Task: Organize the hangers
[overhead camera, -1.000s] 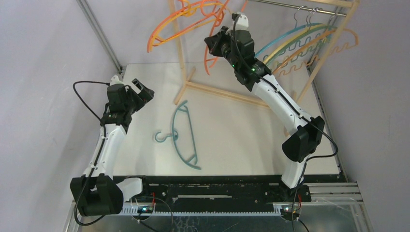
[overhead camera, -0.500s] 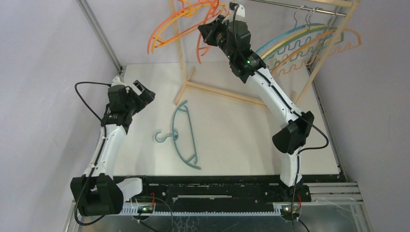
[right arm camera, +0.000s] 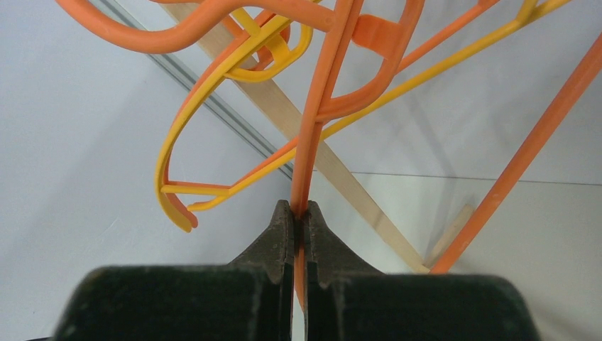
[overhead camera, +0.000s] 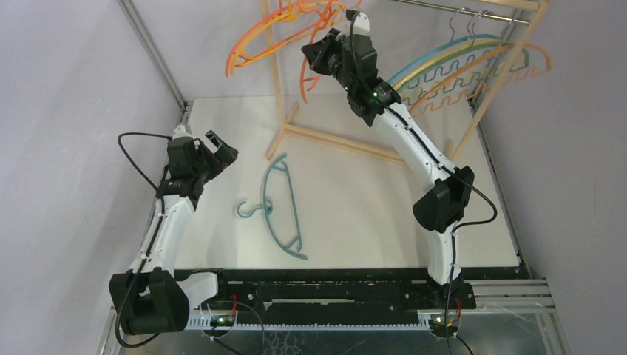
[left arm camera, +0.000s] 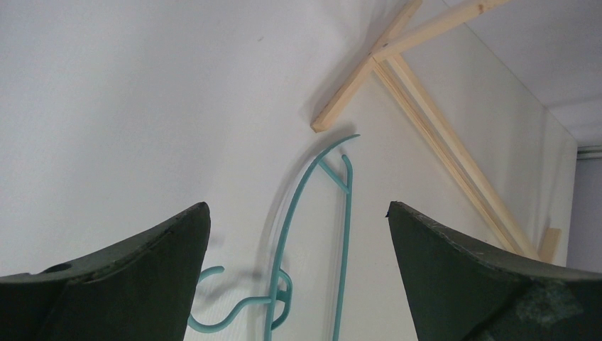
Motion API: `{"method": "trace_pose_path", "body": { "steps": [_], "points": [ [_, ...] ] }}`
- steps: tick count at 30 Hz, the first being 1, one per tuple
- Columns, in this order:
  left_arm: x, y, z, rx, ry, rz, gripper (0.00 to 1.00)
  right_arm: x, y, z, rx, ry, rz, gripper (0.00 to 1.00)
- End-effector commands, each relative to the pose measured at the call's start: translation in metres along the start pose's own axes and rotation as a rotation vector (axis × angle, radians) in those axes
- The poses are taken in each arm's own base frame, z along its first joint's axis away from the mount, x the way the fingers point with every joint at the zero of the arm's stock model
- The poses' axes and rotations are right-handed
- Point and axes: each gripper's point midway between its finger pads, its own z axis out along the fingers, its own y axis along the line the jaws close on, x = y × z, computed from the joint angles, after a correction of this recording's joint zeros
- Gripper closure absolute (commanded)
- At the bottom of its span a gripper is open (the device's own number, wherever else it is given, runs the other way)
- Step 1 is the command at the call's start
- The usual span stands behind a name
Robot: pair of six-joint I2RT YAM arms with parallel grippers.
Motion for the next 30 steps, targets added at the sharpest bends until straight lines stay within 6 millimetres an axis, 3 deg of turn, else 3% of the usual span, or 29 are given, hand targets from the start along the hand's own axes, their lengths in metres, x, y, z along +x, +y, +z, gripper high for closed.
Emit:
{"method": "trace_pose_path", "body": {
  "steps": [1, 30],
  "points": [
    [-0.005, 0.001, -0.005, 0.018, -0.034, 0.017, 0.01, -0.045, 0.018, -0.007, -0.048, -0.107, 0.022, 1.00],
    [0.004, 0.004, 0.011, 0.027, -0.003, -0.011, 0.00, -0.043, 0.036, -0.021, -0.100, -0.096, -0.015, 1.00]
  ]
}}
